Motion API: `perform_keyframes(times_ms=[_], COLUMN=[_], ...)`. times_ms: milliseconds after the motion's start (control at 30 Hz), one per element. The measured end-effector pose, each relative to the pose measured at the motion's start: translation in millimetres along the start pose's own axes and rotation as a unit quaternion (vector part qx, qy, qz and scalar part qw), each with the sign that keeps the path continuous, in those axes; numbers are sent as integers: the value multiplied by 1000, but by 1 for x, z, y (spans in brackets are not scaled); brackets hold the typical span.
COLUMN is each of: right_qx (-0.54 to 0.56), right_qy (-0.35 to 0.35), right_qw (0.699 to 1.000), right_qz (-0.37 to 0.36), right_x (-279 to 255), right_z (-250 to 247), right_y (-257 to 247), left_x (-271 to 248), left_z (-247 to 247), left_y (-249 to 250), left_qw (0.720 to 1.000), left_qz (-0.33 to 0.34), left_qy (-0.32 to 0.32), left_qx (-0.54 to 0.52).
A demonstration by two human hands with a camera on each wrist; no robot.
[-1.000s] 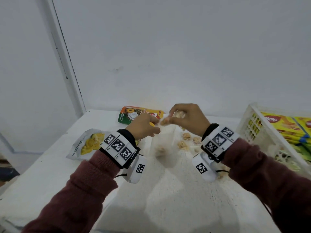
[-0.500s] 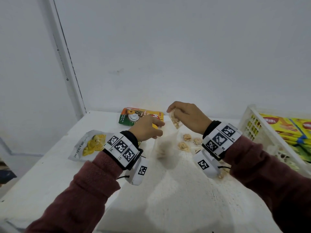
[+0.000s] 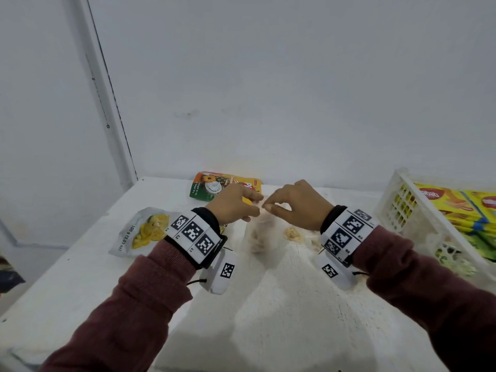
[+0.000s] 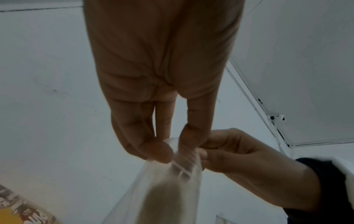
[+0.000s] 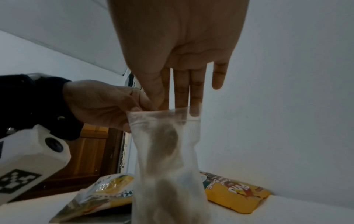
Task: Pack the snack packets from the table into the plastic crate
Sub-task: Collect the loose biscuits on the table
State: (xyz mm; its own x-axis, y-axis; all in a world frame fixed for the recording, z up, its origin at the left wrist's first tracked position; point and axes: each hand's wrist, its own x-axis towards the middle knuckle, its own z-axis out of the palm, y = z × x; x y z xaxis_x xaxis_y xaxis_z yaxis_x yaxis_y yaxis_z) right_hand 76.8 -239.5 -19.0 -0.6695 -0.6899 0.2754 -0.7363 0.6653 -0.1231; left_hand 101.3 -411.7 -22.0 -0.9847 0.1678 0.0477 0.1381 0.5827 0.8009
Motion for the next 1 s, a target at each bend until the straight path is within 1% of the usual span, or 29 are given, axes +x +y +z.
perform_keyframes(times_ms=[67,100,133,167,200,233,267,300,333,400,467,500,533,600,667,767,833,867,933,1000], right_qx=[-79,-123,-146,-139,-96,-29,42,111,167,232,252,254,250,223,210,279,343,371,392,396], right_qy=[-60,-74,-76,-53,-11,46,97,133,148,150,155,161,168,182,172,106,84,91,121,142], right_qw=[995,990,986,989,995,998,994,985,974,960,954,952,952,957,960,950,931,920,907,901], right_qz=[0,-11,-16,-14,-12,-11,-3,8,25,51,53,52,50,47,62,92,90,91,98,101], right_x=[-2,-2,-2,-2,-3,-5,-6,-6,-7,-8,-11,-12,-13,-14,-16,-20,-21,-20,-18,-16], right_z=[-2,-2,-2,-2,0,1,1,-1,-4,-11,-19,-22,-23,-24,-26,-32,-32,-30,-28,-27], right_y=[3,4,4,5,7,9,12,13,13,11,9,10,11,14,18,20,20,19,18,18], left_x=[2,3,3,2,1,1,0,1,2,2,3,4,3,5,6,7,8,9,10,8], left_z=[2,3,5,6,7,10,13,17,21,30,37,40,41,43,43,43,44,44,45,46], left_y=[1,1,2,2,1,-3,-6,-11,-16,-23,-26,-25,-23,-21,-20,-17,-13,-13,-11,-8], left_qw=[1000,1000,999,998,996,993,989,987,985,983,970,964,961,964,965,967,968,969,971,970], left_qz=[-1,-1,2,6,12,15,16,15,11,-8,-22,-21,-15,6,30,61,78,86,92,79], left_qy=[8,16,27,37,45,44,36,22,4,-44,-91,-99,-93,-60,-41,-42,-31,-19,4,-13], left_qx=[-13,-24,-35,-49,-72,-105,-141,-161,-170,-180,-224,-246,-258,-260,-256,-246,-238,-231,-219,-229])
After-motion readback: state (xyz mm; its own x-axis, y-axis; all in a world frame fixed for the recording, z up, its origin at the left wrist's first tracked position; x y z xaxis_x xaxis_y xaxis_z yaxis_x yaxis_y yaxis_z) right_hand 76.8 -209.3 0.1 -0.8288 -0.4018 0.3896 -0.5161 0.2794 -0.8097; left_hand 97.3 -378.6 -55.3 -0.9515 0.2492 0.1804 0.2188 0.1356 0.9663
